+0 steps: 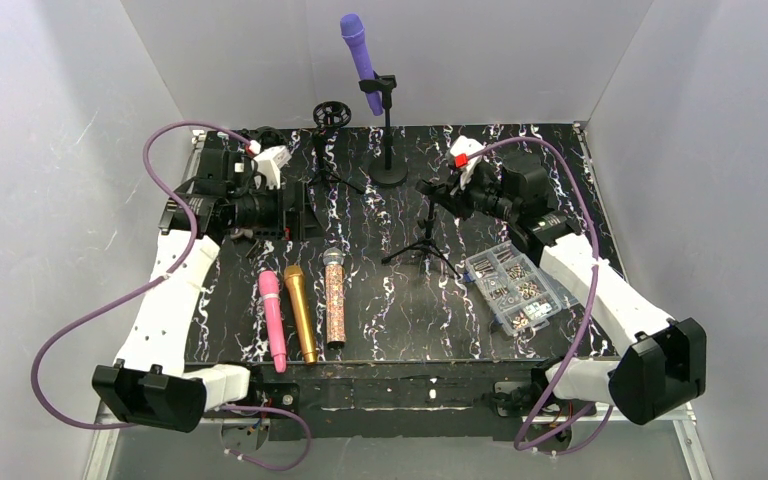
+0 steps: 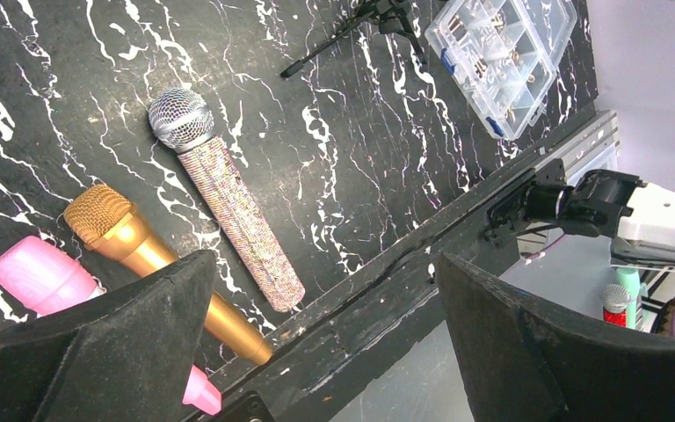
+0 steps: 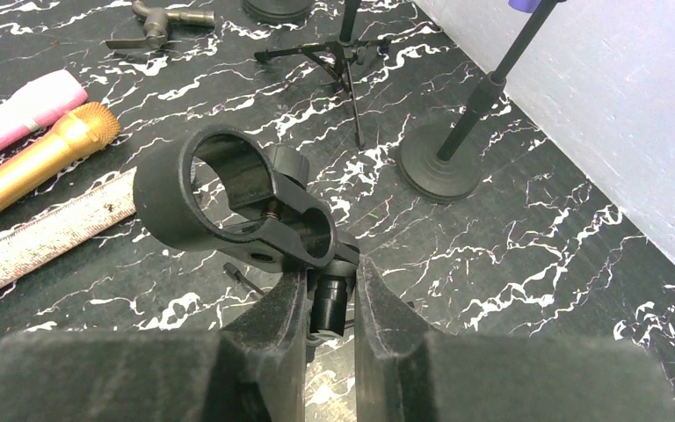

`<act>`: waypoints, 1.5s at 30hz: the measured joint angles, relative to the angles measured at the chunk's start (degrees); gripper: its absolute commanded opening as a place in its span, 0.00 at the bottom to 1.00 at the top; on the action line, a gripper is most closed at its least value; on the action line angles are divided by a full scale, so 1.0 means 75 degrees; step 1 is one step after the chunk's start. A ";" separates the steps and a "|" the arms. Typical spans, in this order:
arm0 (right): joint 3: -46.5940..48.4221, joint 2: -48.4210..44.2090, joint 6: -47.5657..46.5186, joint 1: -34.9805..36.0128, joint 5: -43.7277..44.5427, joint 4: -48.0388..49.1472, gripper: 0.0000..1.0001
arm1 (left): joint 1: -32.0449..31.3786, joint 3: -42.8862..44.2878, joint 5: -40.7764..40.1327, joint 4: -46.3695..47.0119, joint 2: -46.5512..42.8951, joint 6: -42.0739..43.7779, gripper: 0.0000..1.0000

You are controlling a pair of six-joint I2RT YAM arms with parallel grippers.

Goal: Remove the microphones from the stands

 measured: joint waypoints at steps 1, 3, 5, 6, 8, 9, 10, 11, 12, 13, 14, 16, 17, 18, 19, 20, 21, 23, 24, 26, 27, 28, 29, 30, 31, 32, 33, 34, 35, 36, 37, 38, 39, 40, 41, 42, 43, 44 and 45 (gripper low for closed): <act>0.0000 0.0026 0.0003 0.0000 0.0000 0.0050 0.01 | -0.0041 -0.0003 -0.0012 0.0000 0.0000 0.0015 0.98; 0.0000 0.0070 0.0003 0.0000 0.0003 0.0117 0.01 | -0.0166 -0.0006 -0.0073 0.0023 0.0000 0.0058 0.98; 0.0000 0.0090 0.0003 -0.0006 0.0003 0.0152 0.01 | -0.0303 -0.0015 -0.0172 0.0076 0.0003 0.0125 0.98; -0.0003 0.0105 0.0003 -0.0006 0.0003 0.0178 0.01 | -0.0420 -0.0015 -0.0239 0.0117 0.0009 0.0181 0.98; -0.0012 0.0131 0.0012 -0.0006 0.0009 0.0242 0.01 | -0.0641 -0.0015 -0.0338 0.0169 0.0032 0.0280 0.98; -0.0015 0.0143 0.0020 -0.0006 0.0035 0.0265 0.01 | -0.0772 -0.0015 -0.0396 0.0192 0.0058 0.0335 0.98; -0.0015 0.0154 0.0026 -0.0006 0.0067 0.0286 0.01 | -0.0903 -0.0015 -0.0437 0.0216 0.0099 0.0382 0.98; -0.0029 0.0169 0.0029 -0.0006 0.0119 0.0309 0.01 | -0.1011 -0.0015 -0.0481 0.0233 0.0143 0.0414 0.98; -0.0058 0.0169 0.0050 -0.0006 0.0181 0.0347 0.01 | -0.1134 -0.0015 -0.0548 0.0268 0.0210 0.0452 0.98; -0.0073 0.0169 0.0087 -0.0006 0.0233 0.0370 0.01 | -0.1244 -0.0012 -0.0609 0.0303 0.0289 0.0481 0.98; -0.0105 0.0166 0.0152 -0.0003 0.0300 0.0420 0.01 | -0.1349 -0.0012 -0.0676 0.0341 0.0376 0.0504 0.98; -0.0152 0.0166 0.0283 0.0003 0.0434 0.0513 0.01 | -0.1533 -0.0012 -0.0825 0.0402 0.0539 0.0522 0.98; -0.0160 0.0166 0.0347 0.0012 0.0487 0.0539 0.01 | -0.1626 -0.0009 -0.0909 0.0446 0.0635 0.0536 0.98; -0.0169 0.0166 0.0414 0.0017 0.0551 0.0554 0.01 | -0.1705 -0.0006 -0.0988 0.0484 0.0720 0.0551 0.98; -0.0187 0.0160 0.0452 0.0020 0.0600 0.0580 0.01 | -0.1792 0.0023 -0.1055 0.0507 0.0807 0.0577 0.98; -0.0204 0.0154 0.0498 0.0023 0.0647 0.0609 0.01 | -0.1868 0.0067 -0.1134 0.0533 0.0903 0.0600 0.98; -0.0204 0.0154 0.0533 0.0023 0.0667 0.0612 0.01 | -0.1926 0.0117 -0.1180 0.0548 0.0988 0.0621 0.98; -0.0189 0.0166 0.0551 0.0023 0.0653 0.0600 0.01 | -0.2066 0.0271 -0.1276 0.0583 0.1192 0.0653 0.98; -0.0175 0.0178 0.0542 0.0023 0.0624 0.0586 0.01 | -0.2124 0.0341 -0.1317 0.0609 0.1276 0.0673 0.98; -0.0131 0.0213 0.0484 0.0017 0.0554 0.0536 0.01 | -0.2221 0.0463 -0.1387 0.0662 0.1402 0.0720 0.98; -0.0111 0.0224 0.0425 0.0012 0.0507 0.0513 0.01 | -0.2261 0.0522 -0.1411 0.0702 0.1463 0.0743 0.98; -0.0093 0.0239 0.0373 0.0006 0.0463 0.0475 0.01 | -0.2302 0.0565 -0.1419 0.0734 0.1512 0.0790 0.98; -0.0079 0.0268 0.0309 0.0000 0.0423 0.0449 0.01 | -0.2337 0.0595 -0.1422 0.0764 0.1556 0.0845 0.98; -0.0050 0.0294 0.0239 -0.0006 0.0388 0.0408 0.01 | -0.2361 0.0603 -0.1422 0.0793 0.1591 0.0898 0.98; 0.0015 0.0341 0.0163 -0.0020 0.0312 0.0318 0.01 | -0.2393 0.0603 -0.1419 0.0845 0.1641 0.0985 0.98; 0.0096 0.0402 0.0090 -0.0044 0.0239 0.0224 0.01 | -0.2416 0.0603 -0.1413 0.0906 0.1687 0.1058 0.98; 0.0181 0.0472 0.0020 -0.0070 0.0166 0.0146 0.01 | -0.2439 0.0603 -0.1399 0.0994 0.1737 0.1137 0.98; 0.0321 0.0586 -0.0038 -0.0117 0.0055 0.0050 0.01 | -0.2460 0.0597 -0.1352 0.1113 0.1781 0.1233 0.98; 0.0455 0.0699 -0.0064 -0.0163 -0.0073 -0.0009 0.01 | -0.2483 0.0586 -0.1221 0.1428 0.1888 0.1399 0.98; 0.0463 0.0737 -0.0070 -0.0184 -0.0099 -0.0012 0.01 | -0.2492 0.0530 -0.1078 0.1699 0.1982 0.1501 0.98; 0.0460 0.0743 -0.0012 -0.0184 -0.0044 -0.0006 0.01 | -0.2492 0.0484 -0.0871 0.1810 0.2092 0.1661 0.98; 0.0458 0.0746 0.0134 -0.0175 0.0079 0.0009 0.01 | -0.2495 0.0443 -0.0720 0.1912 0.2177 0.1851 0.98; 0.0455 0.0743 0.0294 -0.0140 0.0256 0.0023 0.01 | -0.2495 0.0367 -0.0530 0.1947 0.2291 0.2055 0.96; 0.0455 0.0734 0.0452 -0.0099 0.0460 0.0026 0.01 | -0.2506 0.0382 -0.0460 0.1961 0.2460 0.2098 0.97; 0.0475 0.0734 0.0597 -0.0044 0.0615 0.0009 0.01 | -0.2538 0.0405 -0.0463 0.1993 0.2742 0.2072 0.97; 0.0627 0.0784 0.0764 0.0003 0.0778 -0.0189 0.01 | -0.2570 0.0373 -0.0542 0.2142 0.2946 0.1979 0.97; 0.0705 0.0813 0.0854 0.0038 0.0854 -0.0286 0.01 | -0.2640 0.0259 -0.0583 0.2725 0.3165 0.1801 0.97; 0.0720 0.0813 0.0868 0.0058 0.0892 -0.0309 0.01 | -0.2664 0.0201 -0.0580 0.2873 0.3223 0.1754 0.96; 0.0717 0.0804 0.0883 0.0076 0.0944 -0.0326 0.01 | -0.2702 0.0198 -0.0560 0.2996 0.3319 0.1722 0.96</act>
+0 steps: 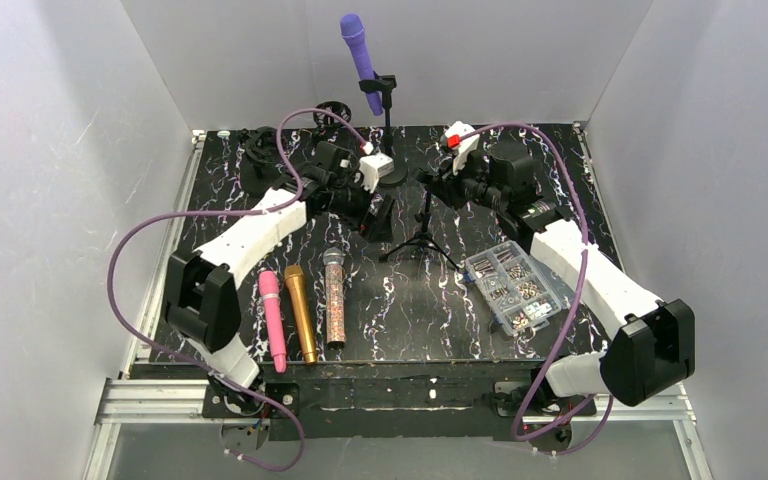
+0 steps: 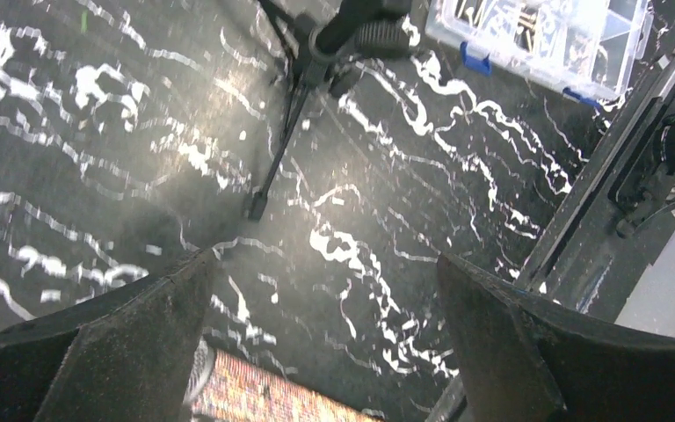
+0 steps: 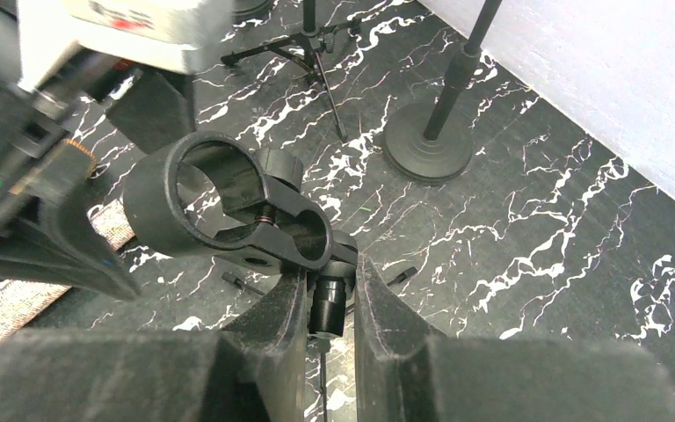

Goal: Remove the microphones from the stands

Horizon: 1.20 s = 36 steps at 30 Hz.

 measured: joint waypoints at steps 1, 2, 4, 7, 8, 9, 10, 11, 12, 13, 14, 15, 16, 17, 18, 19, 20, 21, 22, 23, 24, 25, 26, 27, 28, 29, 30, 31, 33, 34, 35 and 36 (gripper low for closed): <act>0.0000 -0.0012 0.0003 0.0026 0.0055 -0.0012 0.01 | -0.0041 0.0035 0.0050 0.0195 0.0137 -0.0003 0.95; 0.0000 -0.0020 0.0000 0.0035 0.0073 -0.0015 0.01 | -0.0076 0.0096 0.0111 0.0329 0.0286 0.0000 0.95; 0.0000 -0.0061 -0.0035 0.0035 0.0076 -0.0026 0.01 | -0.0125 0.0239 0.0280 0.0624 0.0624 0.0041 0.95; 0.0000 -0.0108 -0.0192 0.0032 0.0006 -0.0082 0.01 | -0.0166 0.0306 0.0530 0.0930 0.0965 0.0154 0.94; 0.0000 -0.0114 -0.0283 0.0032 -0.0032 -0.0096 0.01 | -0.0169 0.0306 0.0632 0.1000 0.1040 0.0192 0.94; 0.0000 -0.0117 -0.0402 0.0023 -0.0087 -0.0122 0.01 | -0.0169 0.0306 0.0659 0.1020 0.1049 0.0201 0.94; 0.0009 -0.0119 -0.0513 0.0015 -0.0143 -0.0149 0.01 | -0.0166 0.0306 0.0711 0.1061 0.1064 0.0210 0.94; 0.0047 -0.0111 -0.0647 -0.0012 -0.0239 -0.0224 0.01 | -0.0163 0.0306 0.0761 0.1113 0.1067 0.0216 0.93; 0.0093 -0.0096 -0.0781 -0.0044 -0.0358 -0.0315 0.01 | -0.0152 0.0306 0.0825 0.1186 0.1061 0.0227 0.93; 0.0143 -0.0076 -0.0898 -0.0082 -0.0472 -0.0396 0.01 | -0.0140 0.0306 0.0877 0.1265 0.1058 0.0239 0.93; 0.0245 -0.0020 -0.1067 -0.0143 -0.0670 -0.0545 0.01 | -0.0137 0.0306 0.0930 0.1326 0.1058 0.0251 0.92; 0.0358 0.0052 -0.1209 -0.0207 -0.0868 -0.0694 0.01 | -0.0134 0.0306 0.0982 0.1373 0.1058 0.0262 0.92; 0.0507 0.0152 -0.1378 -0.0294 -0.1128 -0.0868 0.01 | -0.0131 0.0306 0.1037 0.1405 0.1058 0.0268 0.92; 0.0638 0.0239 -0.1530 -0.0367 -0.1352 -0.1023 0.01 | -0.0131 0.0306 0.1093 0.1445 0.1058 0.0271 0.92; 0.0781 0.0341 -0.1714 -0.0452 -0.1629 -0.1195 0.01 | -0.0125 0.0306 0.1131 0.1472 0.1058 0.0283 0.91; 0.0874 0.0420 -0.1851 -0.0522 -0.1842 -0.1303 0.01 | -0.0122 0.0306 0.1183 0.1507 0.1058 0.0306 0.91; 0.0938 0.0469 -0.1955 -0.0568 -0.1999 -0.1390 0.01 | -0.0117 0.0306 0.1221 0.1536 0.1058 0.0323 0.90; 0.0982 0.0513 -0.2075 -0.0609 -0.2148 -0.1451 0.01 | -0.0117 0.0306 0.1244 0.1550 0.1058 0.0332 0.90; 0.0997 0.0536 -0.2124 -0.0632 -0.2232 -0.1463 0.01 | -0.0096 0.0306 0.1279 0.1568 0.1058 0.0344 0.89; 0.1000 0.0551 -0.2157 -0.0653 -0.2308 -0.1460 0.01 | -0.0085 0.0306 0.1306 0.1585 0.1058 0.0358 0.88; 0.1000 0.0560 -0.2159 -0.0667 -0.2349 -0.1454 0.01 | -0.0082 0.0306 0.1326 0.1603 0.1058 0.0370 0.88; 0.0994 0.0560 -0.2145 -0.0673 -0.2361 -0.1443 0.01 | -0.0079 0.0306 0.1355 0.1638 0.1058 0.0382 0.87; 0.0979 0.0560 -0.2107 -0.0676 -0.2352 -0.1411 0.01 | -0.0076 0.0309 0.1378 0.1682 0.1064 0.0388 0.87; 0.0947 0.0548 -0.2052 -0.0676 -0.2328 -0.1367 0.01 | -0.0076 0.0323 0.1405 0.1711 0.1075 0.0393 0.86; 0.0889 0.0519 -0.1958 -0.0676 -0.2291 -0.1274 0.01 | -0.0076 0.0344 0.1413 0.1743 0.1090 0.0396 0.86; 0.0836 0.0495 -0.1859 -0.0670 -0.2229 -0.1198 0.01 | -0.0076 0.0350 0.1411 0.1757 0.1096 0.0396 0.86; 0.0801 0.0484 -0.1784 -0.0662 -0.2180 -0.1148 0.01 | -0.0076 0.0350 0.1402 0.1786 0.1105 0.0399 0.86; 0.0755 0.0455 -0.1652 -0.0647 -0.2092 -0.1070 0.01 | -0.0076 0.0350 0.1373 0.1813 0.1116 0.0391 0.86; 0.0615 0.0396 -0.1390 -0.0589 -0.1865 -0.0880 0.01 | -0.0076 0.0350 0.1259 0.1883 0.1160 0.0367 0.85; 0.0539 0.0358 -0.1271 -0.0557 -0.1734 -0.0793 0.01 | -0.0076 0.0350 0.1166 0.1912 0.1186 0.0335 0.85; 0.0434 0.0312 -0.1099 -0.0504 -0.1536 -0.0667 0.01 | -0.0076 0.0350 0.1061 0.1918 0.1207 0.0312 0.85; 0.0367 0.0265 -0.0938 -0.0455 -0.1358 -0.0568 0.01 | -0.0076 0.0350 0.0912 0.1915 0.1215 0.0268 0.85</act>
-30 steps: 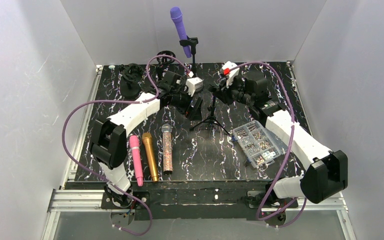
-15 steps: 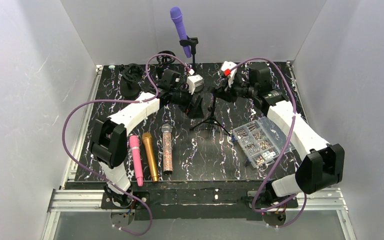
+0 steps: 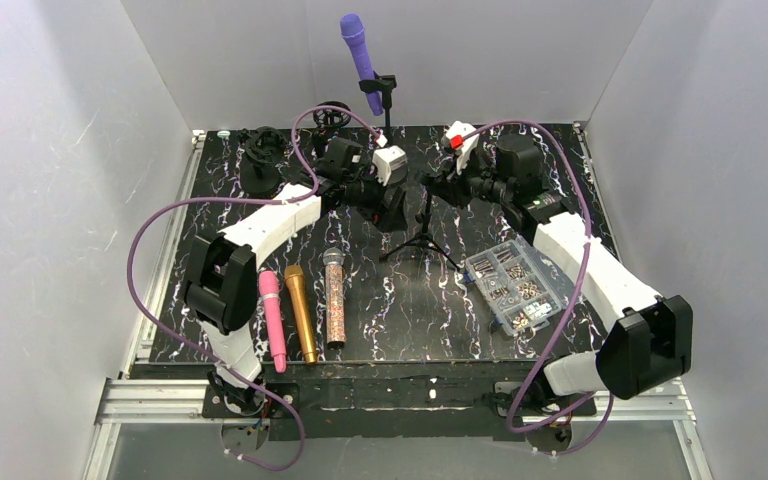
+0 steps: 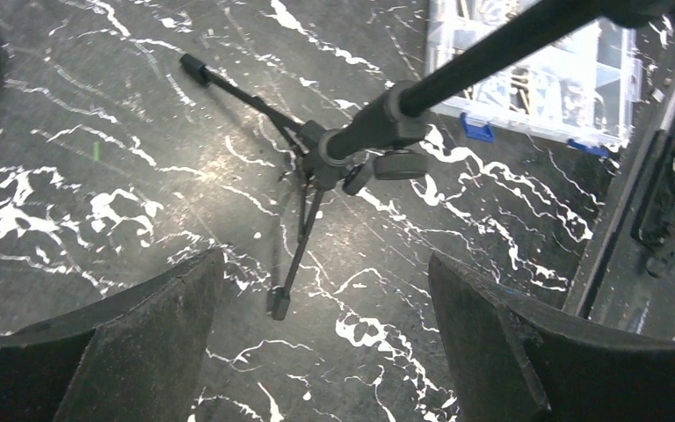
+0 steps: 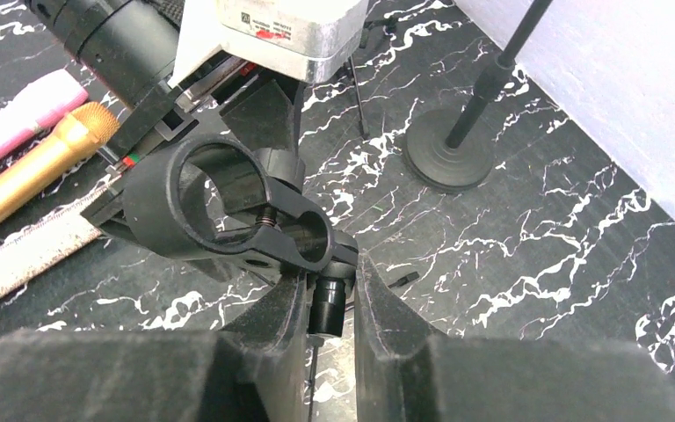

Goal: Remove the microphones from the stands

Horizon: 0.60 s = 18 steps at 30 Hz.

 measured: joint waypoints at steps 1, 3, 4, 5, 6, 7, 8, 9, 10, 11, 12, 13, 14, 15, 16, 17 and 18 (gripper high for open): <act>-0.0032 -0.0015 0.0134 0.0038 0.0128 0.0050 0.01 | 0.0000 0.0000 -0.0157 0.0000 0.0000 -0.0041 0.85; -0.0090 -0.0041 0.0440 0.0105 0.0396 0.0163 0.01 | 0.0000 0.0000 -0.0498 0.0012 0.0000 -0.0166 0.85; -0.0128 -0.0061 0.0542 0.0128 0.0493 0.0210 0.01 | 0.0000 0.0000 -0.0650 0.0015 0.0000 -0.0221 0.85; -0.0172 -0.0090 0.0650 0.0152 0.0580 0.0268 0.01 | 0.0000 -0.0003 -0.0784 0.0012 0.0000 -0.0291 0.85; -0.0248 -0.0131 0.0752 0.0189 0.0699 0.0364 0.01 | 0.0000 -0.0009 -0.0921 0.0015 0.0000 -0.0361 0.85; -0.0309 -0.0172 0.0825 0.0216 0.0787 0.0434 0.01 | 0.0000 -0.0009 -0.1005 0.0020 0.0000 -0.0414 0.84; -0.0382 -0.0216 0.0889 0.0248 0.0886 0.0513 0.01 | 0.0000 -0.0012 -0.1116 0.0020 0.0000 -0.0498 0.84; -0.0449 -0.0256 0.0918 0.0268 0.0944 0.0586 0.01 | 0.0000 -0.0029 -0.1189 0.0020 0.0000 -0.0568 0.84; -0.0504 -0.0286 0.0927 0.0280 0.0965 0.0638 0.01 | 0.0000 -0.0050 -0.1233 0.0023 0.0000 -0.0615 0.84; -0.0615 -0.0353 0.0909 0.0289 0.0988 0.0743 0.01 | 0.0000 -0.0073 -0.1250 0.0023 -0.0003 -0.0647 0.84; -0.0688 -0.0408 0.0868 0.0291 0.0985 0.0819 0.01 | 0.0003 -0.0102 -0.1256 0.0026 -0.0003 -0.0682 0.84; -0.0778 -0.0472 0.0810 0.0291 0.0988 0.0909 0.01 | 0.0003 -0.0140 -0.1218 0.0029 -0.0003 -0.0691 0.84; -0.0851 -0.0522 0.0726 0.0289 0.0982 0.0976 0.01 | 0.0003 -0.0169 -0.1157 0.0029 -0.0003 -0.0688 0.84; -0.0898 -0.0562 0.0603 0.0286 0.0979 0.1000 0.01 | 0.0009 -0.0195 -0.1046 0.0026 -0.0003 -0.0685 0.84; -0.0933 -0.0592 0.0475 0.0280 0.0959 0.1000 0.01 | 0.0009 -0.0210 -0.0947 0.0023 -0.0003 -0.0682 0.84; -0.0941 -0.0612 0.0335 0.0271 0.0909 0.0991 0.01 | 0.0009 -0.0219 -0.0851 0.0020 -0.0003 -0.0673 0.84; -0.0927 -0.0618 0.0189 0.0251 0.0836 0.0950 0.01 | 0.0009 -0.0219 -0.0758 0.0023 -0.0003 -0.0662 0.84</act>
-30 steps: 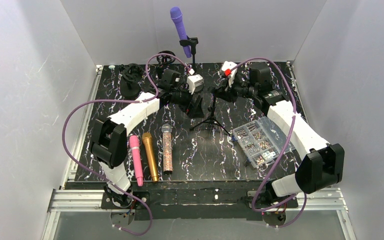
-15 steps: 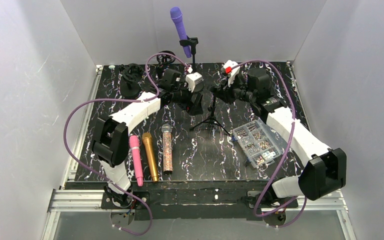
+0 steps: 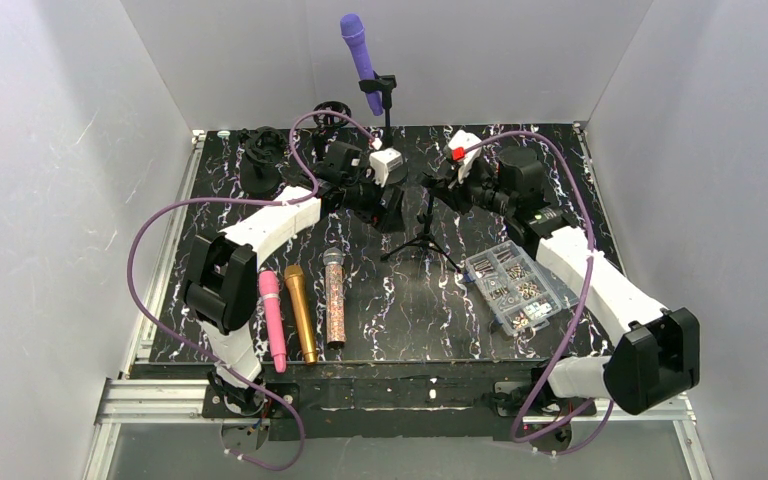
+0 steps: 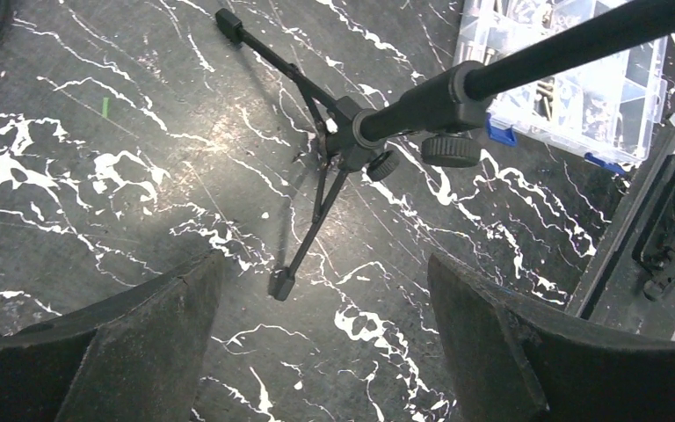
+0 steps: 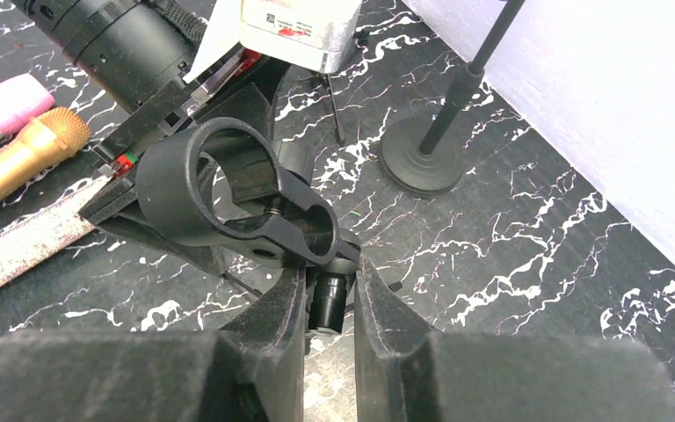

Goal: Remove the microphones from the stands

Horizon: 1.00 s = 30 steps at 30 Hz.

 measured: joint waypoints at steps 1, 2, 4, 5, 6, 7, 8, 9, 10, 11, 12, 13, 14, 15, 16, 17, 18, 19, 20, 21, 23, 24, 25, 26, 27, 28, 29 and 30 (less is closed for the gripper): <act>0.0009 0.0003 -0.0052 -0.0009 -0.0032 -0.0020 0.01 | 0.0000 0.0000 0.0064 0.0003 0.0000 0.0012 0.84; 0.0131 0.0064 -0.0265 -0.0041 -0.0184 -0.0192 0.01 | 0.0000 0.0000 0.0125 0.0006 -0.0003 0.0035 0.84; 0.0399 0.0221 -0.0513 -0.0102 -0.0396 -0.0513 0.01 | 0.0000 0.0000 0.0256 0.0009 -0.0003 0.0061 0.84; 0.0574 0.0326 -0.0650 -0.0140 -0.0539 -0.0723 0.01 | 0.0000 0.0000 0.0309 0.0020 -0.0003 0.0064 0.84; 0.0734 0.0428 -0.0772 -0.0172 -0.0670 -0.0909 0.01 | 0.0000 0.0000 0.0367 0.0032 -0.0003 0.0064 0.84; 0.0906 0.0539 -0.0933 -0.0216 -0.0822 -0.1102 0.01 | 0.0000 0.0000 0.0420 0.0038 -0.0003 0.0061 0.84; 0.1075 0.0659 -0.1075 -0.0268 -0.0994 -0.1288 0.01 | 0.0000 0.0000 0.0478 0.0052 -0.0003 0.0058 0.84; 0.1174 0.0734 -0.1163 -0.0303 -0.1116 -0.1390 0.01 | 0.0000 0.0000 0.0522 0.0067 -0.0003 0.0055 0.84; 0.1294 0.0828 -0.1268 -0.0361 -0.1279 -0.1504 0.01 | 0.0000 0.0000 0.0589 0.0114 -0.0003 0.0026 0.84; 0.1358 0.0880 -0.1326 -0.0396 -0.1405 -0.1565 0.01 | 0.0000 -0.0003 0.0644 0.0172 -0.0003 0.0003 0.83; 0.1361 0.0903 -0.1361 -0.0431 -0.1507 -0.1594 0.01 | 0.0000 -0.0003 0.0699 0.0236 -0.0003 -0.0032 0.83; 0.1343 0.0903 -0.1370 -0.0455 -0.1559 -0.1580 0.01 | 0.0000 -0.0003 0.0752 0.0286 -0.0006 -0.0073 0.81; 0.1288 0.0886 -0.1343 -0.0466 -0.1580 -0.1547 0.01 | 0.0000 0.0000 0.0819 0.0347 -0.0003 -0.0114 0.80; 0.1233 0.0860 -0.1309 -0.0472 -0.1582 -0.1486 0.01 | 0.0000 0.0000 0.0857 0.0388 -0.0006 -0.0146 0.79; 0.1142 0.0813 -0.1204 -0.0472 -0.1550 -0.1370 0.01 | 0.0000 0.0000 0.0898 0.0440 -0.0003 -0.0181 0.79; 0.1096 0.0793 -0.1128 -0.0472 -0.1530 -0.1314 0.01 | 0.0000 0.0000 0.0927 0.0487 -0.0006 -0.0204 0.78; 0.1029 0.0755 -0.1023 -0.0472 -0.1486 -0.1209 0.01 | 0.0000 0.0000 0.0941 0.0527 -0.0003 -0.0216 0.77; 0.0921 0.0694 -0.0895 -0.0469 -0.1431 -0.1072 0.01 | 0.0000 0.0000 0.0941 0.0574 -0.0003 -0.0230 0.76; 0.0828 0.0635 -0.0796 -0.0469 -0.1376 -0.0962 0.01 | 0.0000 0.0000 0.0938 0.0609 -0.0003 -0.0236 0.74; 0.0740 0.0586 -0.0694 -0.0460 -0.1311 -0.0860 0.01 | 0.0000 0.0000 0.0935 0.0653 -0.0003 -0.0265 0.72; 0.0618 0.0478 -0.0428 -0.0446 -0.1122 -0.0726 0.01 | 0.0000 0.0003 0.0924 0.0711 -0.0003 -0.0385 0.70; 0.0595 0.0443 -0.0318 -0.0440 -0.1043 -0.0711 0.01 | -0.0003 0.0015 0.0906 0.0737 0.0003 -0.0487 0.69; 0.0595 0.0417 -0.0224 -0.0434 -0.0973 -0.0699 0.01 | -0.0009 0.0023 0.0898 0.0766 0.0006 -0.0565 0.69; 0.0589 0.0393 -0.0131 -0.0425 -0.0909 -0.0691 0.01 | -0.0020 0.0038 0.0880 0.0778 0.0012 -0.0673 0.69; 0.0586 0.0367 -0.0052 -0.0420 -0.0842 -0.0694 0.01 | -0.0032 0.0064 0.0877 0.0781 0.0020 -0.0749 0.69; 0.0589 0.0350 0.0006 -0.0417 -0.0813 -0.0702 0.01 | -0.0047 0.0099 0.0871 0.0807 0.0052 -0.0845 0.69; 0.0592 0.0341 0.0064 -0.0414 -0.0787 -0.0711 0.01 | -0.0061 0.0152 0.0868 0.0839 0.0102 -0.0944 0.68; 0.0597 0.0341 0.0099 -0.0414 -0.0775 -0.0717 0.01 | -0.0090 0.0216 0.0871 0.0880 0.0195 -0.1102 0.68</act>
